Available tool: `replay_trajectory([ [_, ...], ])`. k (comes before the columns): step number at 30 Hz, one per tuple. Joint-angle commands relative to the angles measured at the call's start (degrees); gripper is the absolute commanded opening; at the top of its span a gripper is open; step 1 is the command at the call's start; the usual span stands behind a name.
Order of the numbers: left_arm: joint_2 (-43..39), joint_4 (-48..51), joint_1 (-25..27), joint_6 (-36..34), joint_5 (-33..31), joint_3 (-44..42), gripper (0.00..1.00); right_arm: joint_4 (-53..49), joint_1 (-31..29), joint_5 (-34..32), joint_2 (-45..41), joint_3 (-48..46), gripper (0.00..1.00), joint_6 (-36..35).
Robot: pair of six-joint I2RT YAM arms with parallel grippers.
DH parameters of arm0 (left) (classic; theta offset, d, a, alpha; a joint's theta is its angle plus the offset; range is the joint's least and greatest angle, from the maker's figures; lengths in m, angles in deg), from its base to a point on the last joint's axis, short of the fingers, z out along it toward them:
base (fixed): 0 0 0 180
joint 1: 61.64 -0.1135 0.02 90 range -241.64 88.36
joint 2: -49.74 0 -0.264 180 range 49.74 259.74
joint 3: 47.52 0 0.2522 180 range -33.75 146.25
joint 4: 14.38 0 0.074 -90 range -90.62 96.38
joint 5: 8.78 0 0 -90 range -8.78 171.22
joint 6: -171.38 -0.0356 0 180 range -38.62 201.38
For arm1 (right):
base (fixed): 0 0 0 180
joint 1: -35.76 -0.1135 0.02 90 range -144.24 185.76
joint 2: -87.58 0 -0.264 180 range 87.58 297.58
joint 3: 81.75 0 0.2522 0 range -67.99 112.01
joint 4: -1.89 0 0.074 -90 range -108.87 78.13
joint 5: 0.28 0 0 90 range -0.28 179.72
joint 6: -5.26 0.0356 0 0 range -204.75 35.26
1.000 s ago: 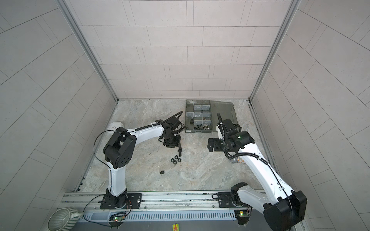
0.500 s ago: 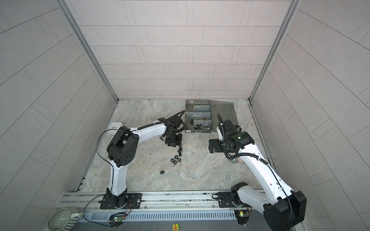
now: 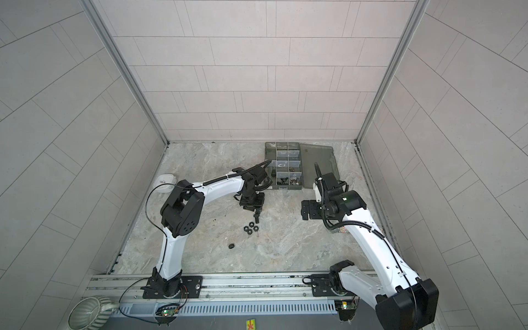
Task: Sort the screws and nuts into containers
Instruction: 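Close the left gripper on the black hex bolt and lift it, then carry the black hex bolt over the box with the left gripper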
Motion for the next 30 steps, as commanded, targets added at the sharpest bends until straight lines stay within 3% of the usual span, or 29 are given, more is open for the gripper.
replay_trajectory([
  [1,0.9,3.7,0.2,-0.7,-1.9,1.8,0.41,-1.0,0.6,-0.7,-1.4,-0.6,0.99,-1.0],
  [15,4.1,5.4,0.2,-1.9,-1.7,5.9,0.22,-1.0,2.7,0.1,-1.8,-1.0,0.99,-1.6],
  [30,6.2,10.9,-0.1,-5.3,-1.9,12.0,0.15,-0.8,4.1,0.3,0.0,-0.4,0.99,-2.5],
])
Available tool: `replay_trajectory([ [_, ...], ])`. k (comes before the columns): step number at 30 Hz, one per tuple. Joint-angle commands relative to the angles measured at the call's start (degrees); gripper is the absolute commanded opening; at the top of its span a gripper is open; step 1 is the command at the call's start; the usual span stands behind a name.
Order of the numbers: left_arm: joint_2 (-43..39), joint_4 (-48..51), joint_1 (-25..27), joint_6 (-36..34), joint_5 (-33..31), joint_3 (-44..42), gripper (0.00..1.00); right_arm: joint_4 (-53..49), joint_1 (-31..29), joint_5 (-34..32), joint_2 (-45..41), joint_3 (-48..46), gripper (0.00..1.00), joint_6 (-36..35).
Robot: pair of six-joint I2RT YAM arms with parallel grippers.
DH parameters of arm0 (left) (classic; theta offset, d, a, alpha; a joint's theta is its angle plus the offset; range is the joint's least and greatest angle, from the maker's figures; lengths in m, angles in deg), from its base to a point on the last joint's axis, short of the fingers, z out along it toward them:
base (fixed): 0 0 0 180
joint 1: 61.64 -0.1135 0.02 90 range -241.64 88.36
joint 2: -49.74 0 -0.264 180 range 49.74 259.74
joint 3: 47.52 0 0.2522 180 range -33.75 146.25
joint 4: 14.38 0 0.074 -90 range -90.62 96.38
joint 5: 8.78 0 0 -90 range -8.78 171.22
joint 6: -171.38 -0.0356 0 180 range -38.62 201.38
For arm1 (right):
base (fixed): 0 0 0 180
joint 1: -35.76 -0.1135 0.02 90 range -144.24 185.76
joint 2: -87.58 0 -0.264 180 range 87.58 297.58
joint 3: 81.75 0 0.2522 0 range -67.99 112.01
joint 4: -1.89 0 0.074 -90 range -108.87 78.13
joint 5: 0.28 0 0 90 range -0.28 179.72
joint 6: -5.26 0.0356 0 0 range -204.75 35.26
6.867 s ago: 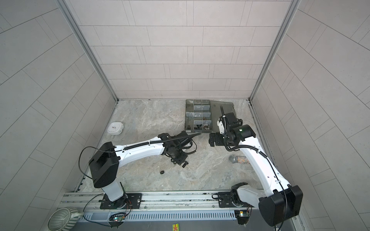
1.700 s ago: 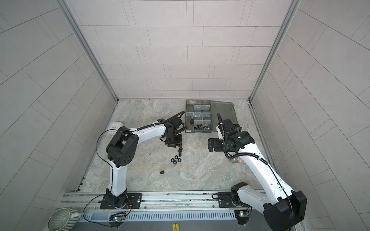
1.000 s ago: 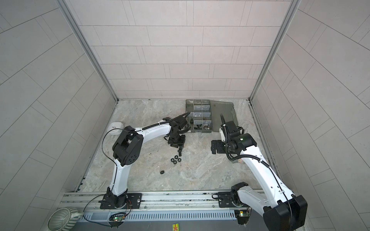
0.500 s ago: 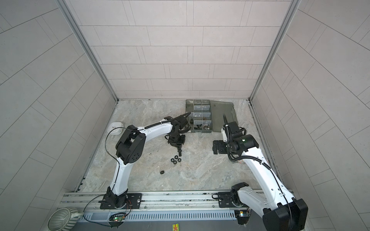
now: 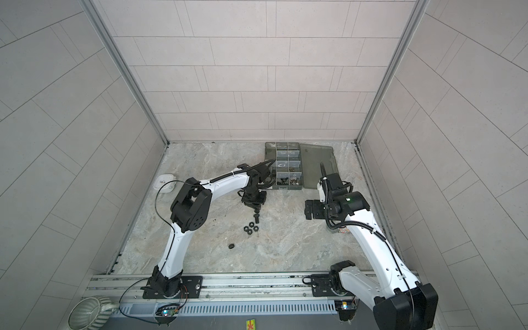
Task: Sort the screws and nuts into containers
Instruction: 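Carry the black hex bolt over the box with the left gripper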
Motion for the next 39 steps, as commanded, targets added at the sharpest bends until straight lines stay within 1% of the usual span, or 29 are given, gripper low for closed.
replay_trajectory([
  [1,-0.7,4.6,-0.1,-2.0,-1.1,2.8,0.15,-0.7,0.6,0.0,0.6,0.3,0.99,-1.0],
  [6,-1.2,8.8,-1.1,-3.5,-2.0,8.1,0.15,0.0,1.0,0.2,2.0,0.5,0.99,-1.1],
  [10,0.4,10.8,-2.1,-4.4,-2.0,14.1,0.15,0.4,1.3,0.4,3.6,1.3,0.99,-1.4],
  [15,6.0,13.7,-4.1,-4.7,-1.6,26.3,0.15,0.3,1.8,0.6,6.3,3.9,0.99,-2.2],
  [20,13.7,14.2,-6.4,-3.6,0.9,40.2,0.15,0.2,2.4,0.6,9.6,7.7,0.99,-3.4],
  [21,14.5,13.1,-6.7,-3.1,1.5,41.1,0.15,0.2,2.6,0.5,10.3,8.4,0.99,-3.5],
  [26,15.5,3.4,-9.2,1.0,7.7,40.0,0.17,0.3,2.9,0.2,14.6,12.4,0.99,-3.3],
  [30,16.1,-2.5,-9.6,3.0,11.2,39.3,0.17,0.5,3.1,0.1,17.5,14.6,0.99,-2.9],
  [35,16.4,-8.2,-9.6,6.0,14.6,36.5,0.17,-0.1,3.4,-0.2,20.3,17.2,0.99,-3.1],
  [39,17.5,-9.9,-9.6,7.4,16.1,36.1,0.17,-0.1,3.4,0.0,22.3,18.8,0.99,-2.9],
])
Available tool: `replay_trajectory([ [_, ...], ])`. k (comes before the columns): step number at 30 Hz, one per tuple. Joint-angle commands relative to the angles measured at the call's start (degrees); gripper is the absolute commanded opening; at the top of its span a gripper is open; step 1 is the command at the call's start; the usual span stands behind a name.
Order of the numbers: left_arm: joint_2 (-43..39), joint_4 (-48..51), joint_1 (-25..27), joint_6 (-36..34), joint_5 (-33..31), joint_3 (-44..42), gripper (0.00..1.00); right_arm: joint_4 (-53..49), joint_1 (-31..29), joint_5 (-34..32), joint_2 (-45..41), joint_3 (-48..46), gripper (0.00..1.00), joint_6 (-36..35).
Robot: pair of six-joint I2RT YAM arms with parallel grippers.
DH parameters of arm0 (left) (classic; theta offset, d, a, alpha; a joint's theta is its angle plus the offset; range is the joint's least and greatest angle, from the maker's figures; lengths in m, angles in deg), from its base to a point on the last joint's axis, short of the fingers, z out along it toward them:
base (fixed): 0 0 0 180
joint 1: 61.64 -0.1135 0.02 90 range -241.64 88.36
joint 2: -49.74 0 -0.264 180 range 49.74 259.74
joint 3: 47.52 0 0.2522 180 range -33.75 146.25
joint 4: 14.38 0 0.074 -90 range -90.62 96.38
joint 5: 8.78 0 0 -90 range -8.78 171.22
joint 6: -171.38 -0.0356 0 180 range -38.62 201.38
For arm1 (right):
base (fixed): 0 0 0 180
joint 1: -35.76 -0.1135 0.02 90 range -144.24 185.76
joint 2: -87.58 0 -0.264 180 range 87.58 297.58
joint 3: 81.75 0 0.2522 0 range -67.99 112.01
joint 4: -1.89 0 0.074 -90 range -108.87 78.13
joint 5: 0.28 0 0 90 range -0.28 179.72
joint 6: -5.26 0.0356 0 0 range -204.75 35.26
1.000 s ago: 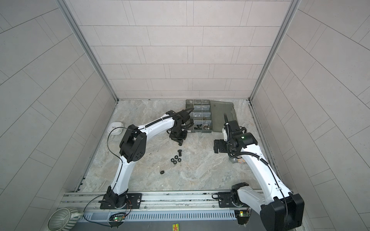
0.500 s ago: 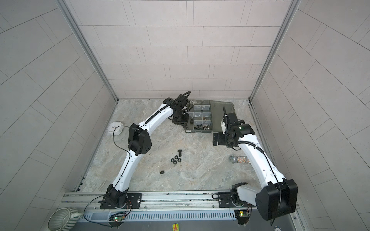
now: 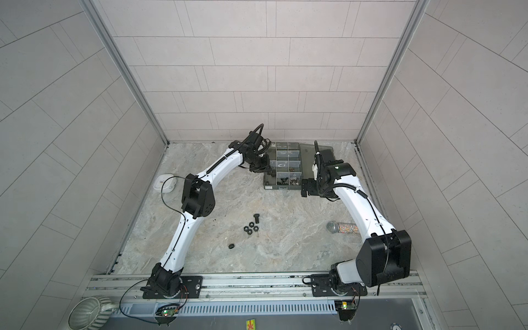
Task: Sort the screws and nuts into containers
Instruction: 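Carry the black hex bolt over the box with the left gripper, then open the left gripper to drop the bolt into the bolt compartment, then move the left gripper back down onto the last black hex bolt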
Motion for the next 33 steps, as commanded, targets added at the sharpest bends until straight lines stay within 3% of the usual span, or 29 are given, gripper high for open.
replay_trajectory([
  [1,1.4,-3.7,0.4,2.1,3.1,-0.6,0.17,-1.3,0.3,-0.6,1.3,1.8,0.99,-0.1],
  [3,1.5,-3.9,0.3,2.2,3.2,-0.6,0.19,-1.6,0.3,0.0,2.0,2.4,0.99,0.1],
  [6,0.9,-3.8,0.4,1.4,2.8,-1.0,0.35,-2.6,0.3,0.3,2.9,3.3,0.99,0.3],
  [13,-1.4,-2.2,0.4,-0.4,1.5,-1.9,0.37,-3.9,0.3,0.8,2.8,3.5,0.99,0.3],
  [18,-7.3,0.6,0.2,-4.2,0.3,-5.6,0.37,-3.7,0.3,1.8,2.5,3.4,0.99,0.6],
  [22,-14.5,4.6,-0.5,-8.6,-1.8,-13.2,0.37,-3.0,-0.2,3.3,2.6,3.4,0.99,1.0],
  [26,-22.6,5.7,-0.8,-12.3,-3.7,-26.0,0.37,-2.8,-1.9,3.6,2.7,3.3,0.99,1.4],
  [33,-32.5,1.8,-0.4,-11.2,-4.0,-46.8,0.38,-1.8,-6.6,3.2,0.9,1.2,0.99,2.7],
])
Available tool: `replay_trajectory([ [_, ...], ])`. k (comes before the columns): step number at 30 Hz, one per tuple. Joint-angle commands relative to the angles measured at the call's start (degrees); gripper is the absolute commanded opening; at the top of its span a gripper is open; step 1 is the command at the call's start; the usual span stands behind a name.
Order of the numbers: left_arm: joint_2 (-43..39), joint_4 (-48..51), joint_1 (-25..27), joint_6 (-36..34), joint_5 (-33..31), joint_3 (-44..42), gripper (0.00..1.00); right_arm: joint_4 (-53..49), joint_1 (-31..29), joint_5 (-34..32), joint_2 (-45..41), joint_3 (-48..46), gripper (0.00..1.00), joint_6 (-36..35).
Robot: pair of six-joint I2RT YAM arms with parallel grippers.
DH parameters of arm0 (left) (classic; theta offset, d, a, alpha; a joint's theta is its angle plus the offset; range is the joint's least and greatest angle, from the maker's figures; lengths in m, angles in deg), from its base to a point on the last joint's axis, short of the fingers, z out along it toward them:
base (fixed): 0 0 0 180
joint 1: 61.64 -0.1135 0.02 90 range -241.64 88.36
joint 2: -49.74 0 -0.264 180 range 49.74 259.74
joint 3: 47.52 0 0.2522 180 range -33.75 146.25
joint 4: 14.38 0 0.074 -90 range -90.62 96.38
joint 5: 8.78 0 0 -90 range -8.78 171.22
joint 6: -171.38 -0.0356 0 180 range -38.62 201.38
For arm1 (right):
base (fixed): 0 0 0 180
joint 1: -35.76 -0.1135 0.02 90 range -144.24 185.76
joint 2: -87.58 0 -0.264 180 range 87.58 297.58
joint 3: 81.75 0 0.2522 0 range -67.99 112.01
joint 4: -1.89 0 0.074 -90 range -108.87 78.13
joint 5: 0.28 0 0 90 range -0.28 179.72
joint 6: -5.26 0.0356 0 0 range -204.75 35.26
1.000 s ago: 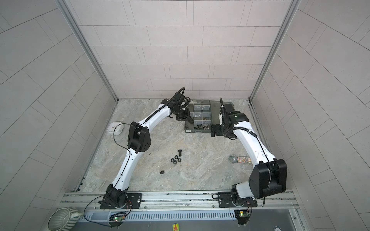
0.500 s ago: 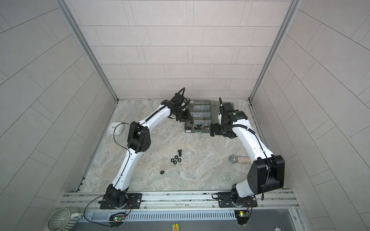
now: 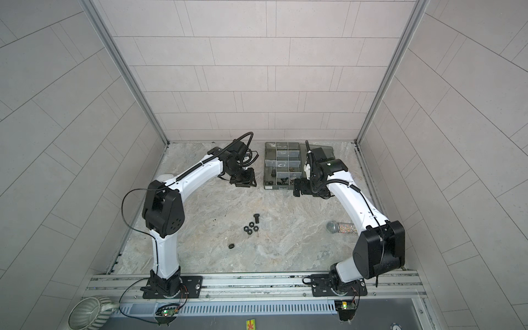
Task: Sort the screws and nuts into containers
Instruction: 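Move the left gripper back down onto the last black hex bolt, then close the left gripper on the black hex bolt and lift it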
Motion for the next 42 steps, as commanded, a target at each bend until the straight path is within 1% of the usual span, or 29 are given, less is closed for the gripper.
replay_trajectory([
  [1,-2.1,-1.2,0.3,-0.2,-0.7,-7.6,0.37,-0.5,-2.0,-0.4,-2.7,-1.6,0.99,1.3],
  [5,-3.8,-4.0,2.4,0.8,-0.8,-13.5,0.38,-0.4,-3.9,-1.0,-5.6,-3.9,0.99,2.3],
  [13,-5.1,-6.3,9.0,2.3,-2.8,-17.7,0.38,-1.2,-5.8,-2.3,-13.8,-10.0,0.99,4.1],
  [16,-5.4,-6.6,10.2,2.7,-4.0,-18.6,0.38,-1.0,-6.4,-2.7,-16.8,-12.2,0.99,4.3],
  [21,-4.8,-8.5,10.8,3.5,-4.0,-20.9,0.38,-2.0,-8.1,-4.6,-20.1,-13.3,0.99,5.2],
  [28,-2.3,-9.7,12.7,4.5,-6.1,-20.4,0.38,-3.5,-8.2,-5.5,-24.4,-15.9,0.99,6.1],
  [34,0.3,-8.5,13.1,3.7,-6.6,-16.9,0.38,-4.1,-8.2,-7.1,-28.0,-17.6,0.99,6.4],
  [42,3.7,-6.9,13.1,2.4,-7.6,-14.6,0.38,-5.3,-8.2,-8.5,-29.0,-17.3,0.99,6.5],
])
